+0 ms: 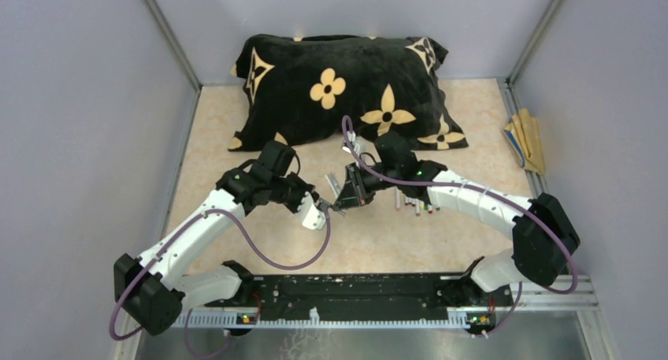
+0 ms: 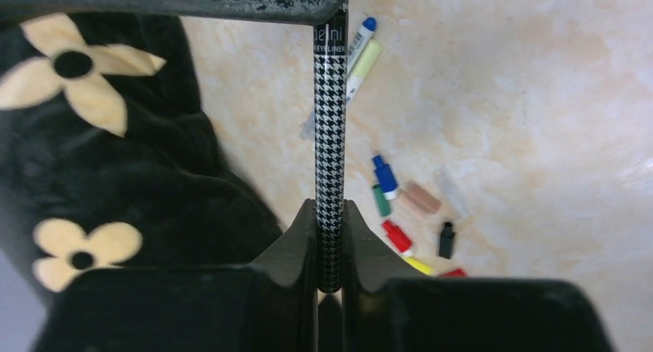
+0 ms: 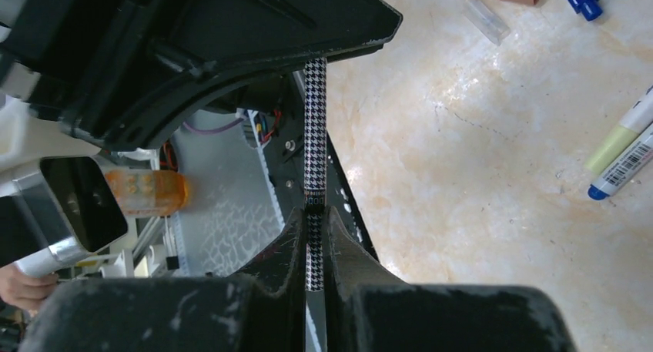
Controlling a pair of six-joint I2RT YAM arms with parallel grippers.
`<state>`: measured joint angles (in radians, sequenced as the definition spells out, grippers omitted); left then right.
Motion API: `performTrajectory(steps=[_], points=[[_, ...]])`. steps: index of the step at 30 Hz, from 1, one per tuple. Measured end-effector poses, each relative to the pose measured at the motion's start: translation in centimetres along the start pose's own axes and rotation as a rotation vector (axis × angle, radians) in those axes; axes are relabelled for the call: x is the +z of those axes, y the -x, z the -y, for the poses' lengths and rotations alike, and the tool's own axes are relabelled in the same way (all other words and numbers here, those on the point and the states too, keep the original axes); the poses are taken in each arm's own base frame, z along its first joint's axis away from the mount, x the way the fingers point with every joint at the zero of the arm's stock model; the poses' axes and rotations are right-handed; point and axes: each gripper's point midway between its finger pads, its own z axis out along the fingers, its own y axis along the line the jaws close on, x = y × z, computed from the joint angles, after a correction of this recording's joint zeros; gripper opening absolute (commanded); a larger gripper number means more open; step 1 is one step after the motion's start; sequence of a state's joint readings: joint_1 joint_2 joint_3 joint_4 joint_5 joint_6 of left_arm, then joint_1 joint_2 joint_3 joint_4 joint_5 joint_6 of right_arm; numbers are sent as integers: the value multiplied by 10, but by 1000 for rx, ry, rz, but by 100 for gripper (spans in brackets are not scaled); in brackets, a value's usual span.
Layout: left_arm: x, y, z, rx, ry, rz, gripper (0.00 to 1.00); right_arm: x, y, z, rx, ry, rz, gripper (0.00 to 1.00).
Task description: Open the pen caps
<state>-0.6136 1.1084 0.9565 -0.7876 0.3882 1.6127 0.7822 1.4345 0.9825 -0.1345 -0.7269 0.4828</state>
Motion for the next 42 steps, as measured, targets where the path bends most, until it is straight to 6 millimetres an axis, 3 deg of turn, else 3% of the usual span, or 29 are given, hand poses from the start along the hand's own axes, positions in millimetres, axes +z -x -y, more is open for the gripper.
performTrajectory(steps=[2, 5, 8, 16, 23, 36, 38, 40, 41, 42], points=[[2, -2, 5, -7, -22, -11, 0, 0, 2, 0, -3, 2, 5, 26], [2, -4, 5, -14, -23, -21, 0, 0, 3, -1, 8, 9, 7, 45], [1, -5, 5, -15, -23, -28, 0, 1, 8, -5, 13, 32, 25, 50], [-4, -1, -4, -1, -3, -27, 0, 15, 21, -8, 54, 101, 52, 51], [-5, 0, -5, 0, -2, -25, 0, 25, 15, -1, 98, 107, 24, 36], [-14, 20, -8, 143, 29, 7, 0, 36, 32, -16, 77, 185, 24, 32], [-15, 23, -4, 184, 34, 10, 0, 36, 33, -19, 71, 196, 19, 23], [-15, 24, 0, 212, 35, 10, 0, 35, 30, -21, 66, 207, 7, 1], [-14, 24, 2, 221, 30, 11, 0, 35, 29, -22, 66, 214, -1, 0], [-12, 24, 3, 225, 27, 13, 7, 35, 28, -23, 59, 214, -4, 0]])
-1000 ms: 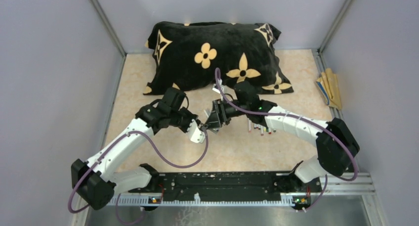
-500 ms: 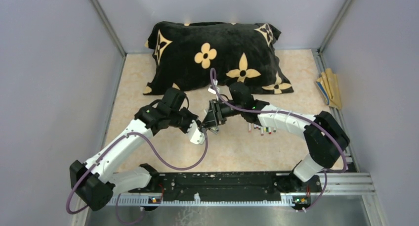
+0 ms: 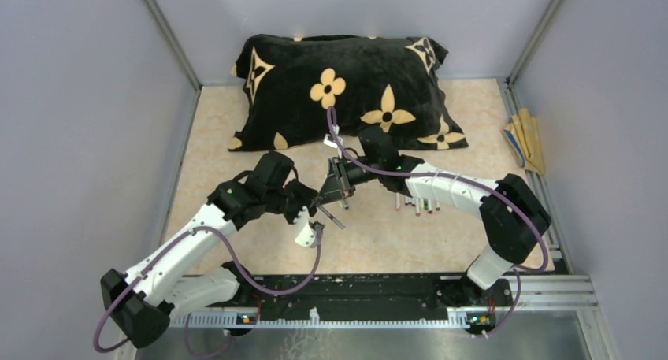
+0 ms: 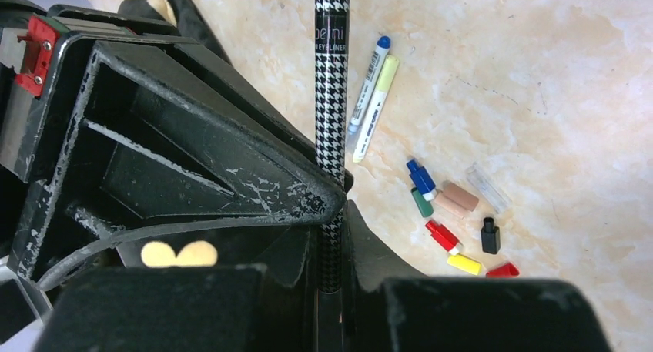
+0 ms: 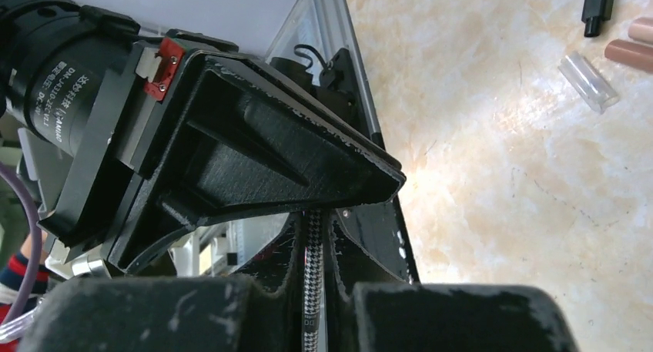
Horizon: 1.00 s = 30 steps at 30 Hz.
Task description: Open the pen caps
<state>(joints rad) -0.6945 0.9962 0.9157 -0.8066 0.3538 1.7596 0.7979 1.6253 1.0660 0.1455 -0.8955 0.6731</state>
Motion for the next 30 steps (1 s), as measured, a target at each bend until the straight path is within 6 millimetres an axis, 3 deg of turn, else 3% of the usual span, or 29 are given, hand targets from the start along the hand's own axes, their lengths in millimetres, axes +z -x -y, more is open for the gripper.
performTrajectory(steps=[4, 6, 7, 11, 14, 18, 21, 25, 30], points=[[2, 0, -1, -28, 7, 1, 48, 0, -2, 2, 15, -11, -7, 0], [4, -1, -5, -72, 21, 1, 94, 0, -2, 3, 17, -13, -7, 0], [5, -2, -7, -103, 29, -3, 98, 0, -1, 2, 16, -13, -5, 0], [10, -8, -23, -305, 75, -10, 99, -2, 5, 9, 13, -53, 34, 0], [7, -13, -39, -503, 124, -9, 99, -15, 13, 18, 5, -129, 117, 0], [-9, -25, -63, -791, 240, 40, 99, -57, 31, 26, -44, -300, 353, 0], [-20, -29, -73, -968, 295, 103, 99, -98, 49, 14, -114, -379, 607, 0], [-27, -11, -85, -1158, 283, 250, 99, -136, 79, -5, -159, -430, 876, 0], [-29, 18, -105, -1343, 192, 441, 99, -135, 95, -26, -191, -444, 1012, 0]])
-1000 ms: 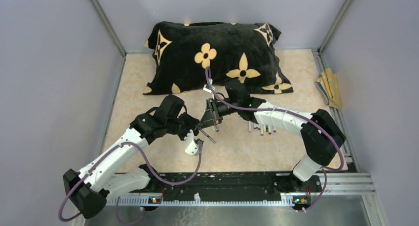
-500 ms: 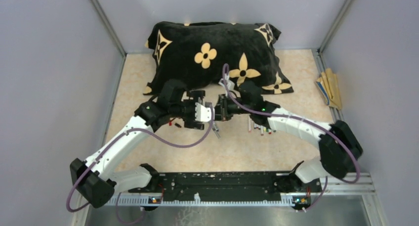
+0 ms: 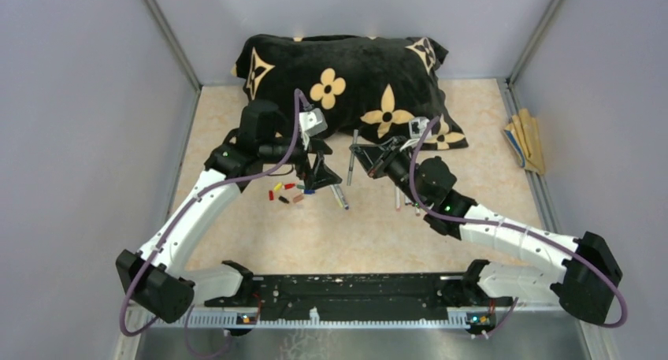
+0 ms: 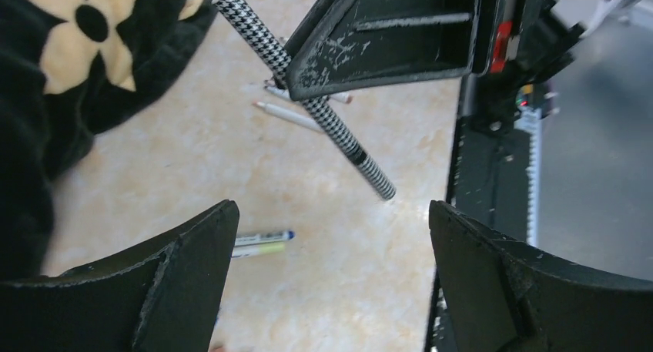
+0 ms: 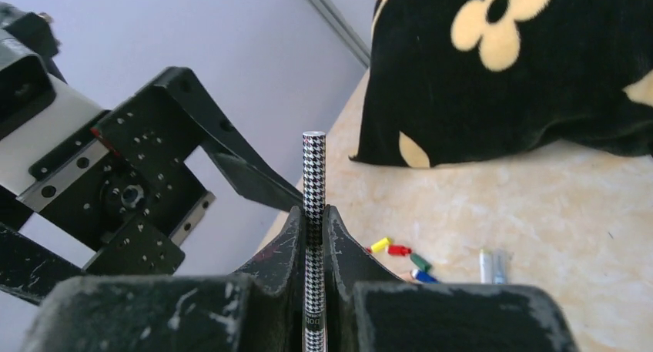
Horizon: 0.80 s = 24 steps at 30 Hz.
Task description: Open the pen caps
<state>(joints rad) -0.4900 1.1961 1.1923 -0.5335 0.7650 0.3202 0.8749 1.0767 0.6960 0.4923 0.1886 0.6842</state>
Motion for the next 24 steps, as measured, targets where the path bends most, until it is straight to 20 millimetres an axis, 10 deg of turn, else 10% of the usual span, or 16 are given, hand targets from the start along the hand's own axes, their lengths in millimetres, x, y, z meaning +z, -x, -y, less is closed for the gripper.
performTrajectory(steps=[15, 24], points=[[-4, 38, 45, -257, -283, 135, 67, 16, 38, -55, 54, 29, 223, 0], [2, 26, 40, -254, -298, 100, 0, 16, 31, -64, 60, 39, 228, 0]])
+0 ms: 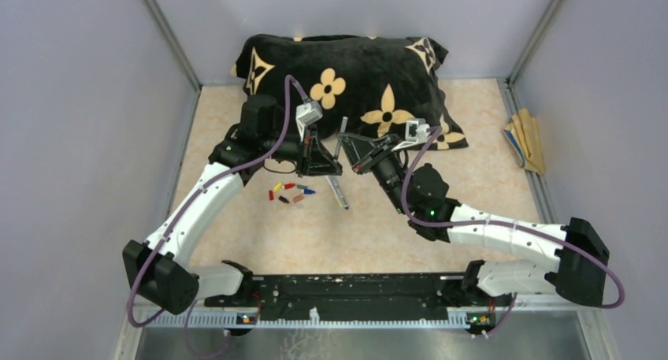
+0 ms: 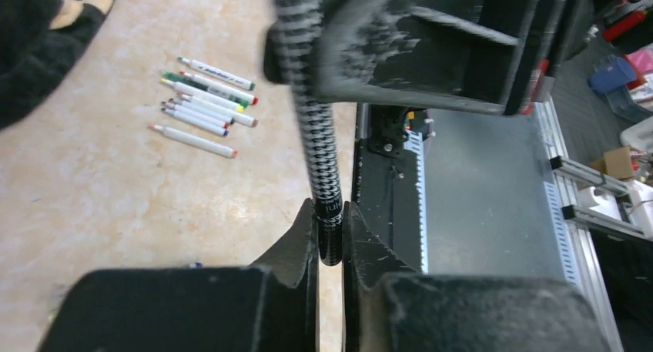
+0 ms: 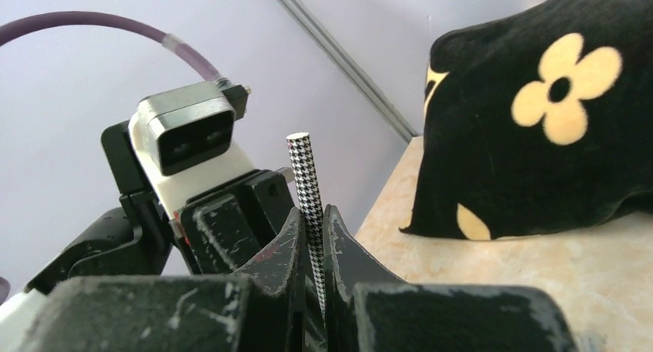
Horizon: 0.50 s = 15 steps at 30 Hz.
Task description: Open the pen caps
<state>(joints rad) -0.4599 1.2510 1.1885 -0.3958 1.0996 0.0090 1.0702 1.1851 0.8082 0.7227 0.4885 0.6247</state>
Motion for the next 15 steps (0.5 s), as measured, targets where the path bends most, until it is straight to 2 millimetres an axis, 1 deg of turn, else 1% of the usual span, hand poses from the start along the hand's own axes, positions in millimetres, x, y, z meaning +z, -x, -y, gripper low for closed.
performTrajectory(steps=[3, 4, 7, 8, 9, 11, 12, 14, 15], points=[[-2, -5, -12, 8, 35, -22, 0, -1, 1, -1, -21, 0, 5, 0], [-3, -7, -14, 18, 45, -31, 0, -2, -1, 0, -28, -4, 1, 4], [-5, -9, -20, 68, 77, -57, 0, -3, -4, 3, -45, -14, -13, 28], [-7, -10, -24, 100, 99, -71, 0, -4, -4, 4, -45, -15, -21, 35], [-8, -10, -28, 143, 122, -85, 0, -6, -5, 4, -46, -20, -34, 40], [-13, -10, -37, 245, 168, -118, 0, -13, -5, 10, -64, -40, -74, 45], [-16, -9, -44, 321, 201, -143, 0, -17, -3, 12, -71, -46, -94, 46], [-23, -10, -55, 450, 256, -187, 0, -25, 5, 17, -81, -60, -134, 49], [-28, -10, -60, 526, 284, -216, 0, -27, 14, 18, -79, -60, -150, 50]])
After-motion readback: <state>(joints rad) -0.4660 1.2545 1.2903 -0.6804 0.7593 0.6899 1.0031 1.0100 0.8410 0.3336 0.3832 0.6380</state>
